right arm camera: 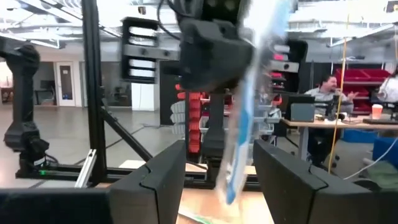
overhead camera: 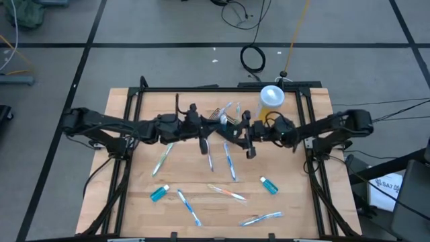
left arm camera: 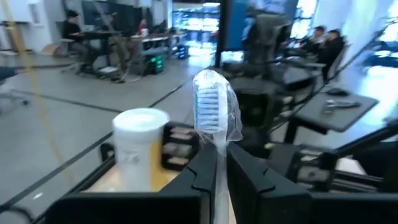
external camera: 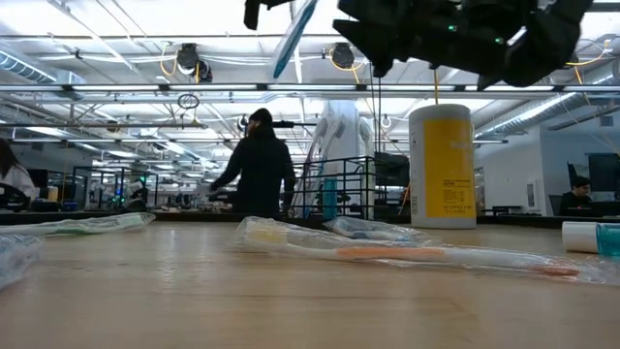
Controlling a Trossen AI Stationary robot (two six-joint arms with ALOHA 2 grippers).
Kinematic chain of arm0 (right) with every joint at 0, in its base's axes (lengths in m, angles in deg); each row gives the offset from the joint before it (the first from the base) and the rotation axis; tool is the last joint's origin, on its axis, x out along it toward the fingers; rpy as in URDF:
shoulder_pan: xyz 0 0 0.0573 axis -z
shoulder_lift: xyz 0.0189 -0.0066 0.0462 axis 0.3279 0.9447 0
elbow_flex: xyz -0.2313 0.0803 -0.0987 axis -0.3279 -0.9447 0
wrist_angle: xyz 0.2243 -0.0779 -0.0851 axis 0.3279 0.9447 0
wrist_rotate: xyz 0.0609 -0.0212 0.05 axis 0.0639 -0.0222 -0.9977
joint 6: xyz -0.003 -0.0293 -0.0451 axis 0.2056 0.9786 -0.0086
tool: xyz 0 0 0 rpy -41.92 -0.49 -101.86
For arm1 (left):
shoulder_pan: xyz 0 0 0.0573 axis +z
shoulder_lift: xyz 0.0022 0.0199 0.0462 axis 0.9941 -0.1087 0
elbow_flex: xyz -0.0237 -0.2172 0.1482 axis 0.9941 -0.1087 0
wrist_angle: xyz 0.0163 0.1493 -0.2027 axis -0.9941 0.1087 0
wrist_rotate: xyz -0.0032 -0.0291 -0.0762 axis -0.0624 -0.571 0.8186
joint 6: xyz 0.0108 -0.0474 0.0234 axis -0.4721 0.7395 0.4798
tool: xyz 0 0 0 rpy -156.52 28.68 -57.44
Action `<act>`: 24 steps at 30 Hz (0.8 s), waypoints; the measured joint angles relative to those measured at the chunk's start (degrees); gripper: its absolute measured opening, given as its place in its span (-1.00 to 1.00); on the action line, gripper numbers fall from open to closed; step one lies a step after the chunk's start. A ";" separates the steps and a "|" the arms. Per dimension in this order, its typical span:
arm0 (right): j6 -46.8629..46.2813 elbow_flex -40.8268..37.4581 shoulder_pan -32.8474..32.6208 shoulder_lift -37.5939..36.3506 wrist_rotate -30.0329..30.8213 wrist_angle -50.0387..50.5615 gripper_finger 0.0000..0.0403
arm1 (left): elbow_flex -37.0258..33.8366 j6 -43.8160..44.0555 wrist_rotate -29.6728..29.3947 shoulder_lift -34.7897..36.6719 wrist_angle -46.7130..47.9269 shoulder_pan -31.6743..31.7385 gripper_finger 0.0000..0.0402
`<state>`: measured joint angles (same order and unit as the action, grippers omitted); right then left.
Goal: Pick & Place toothbrushing station
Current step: Put the blue toothbrush into the black organizer
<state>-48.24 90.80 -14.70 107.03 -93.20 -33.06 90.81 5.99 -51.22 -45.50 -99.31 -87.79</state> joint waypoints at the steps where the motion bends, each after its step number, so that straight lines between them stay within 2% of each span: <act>1: -0.39 1.03 0.00 1.07 -0.06 -0.02 -0.09 | 0.00 -0.03 1.02 -0.01 -0.40 0.00 -0.86; 8: -4.52 4.85 0.02 4.42 2.25 -0.30 -0.09 | 0.00 0.04 2.85 -0.42 -0.89 -0.13 -0.97; 14: -2.64 4.80 0.00 4.42 1.16 -2.79 -0.09 | 0.00 -0.07 2.84 -0.38 -1.05 0.05 -0.88; 18: -3.75 5.75 0.11 4.42 1.50 -4.76 -0.09 | 0.00 0.55 2.80 -0.38 -1.10 0.30 -0.88; 24: -3.97 9.83 0.11 4.42 1.47 1.51 -0.09 | 0.00 0.07 2.83 -0.38 -2.98 0.26 -0.97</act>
<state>-52.21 100.63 -14.59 111.46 -91.73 -31.56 90.81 6.07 -48.40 -45.88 -102.29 -87.54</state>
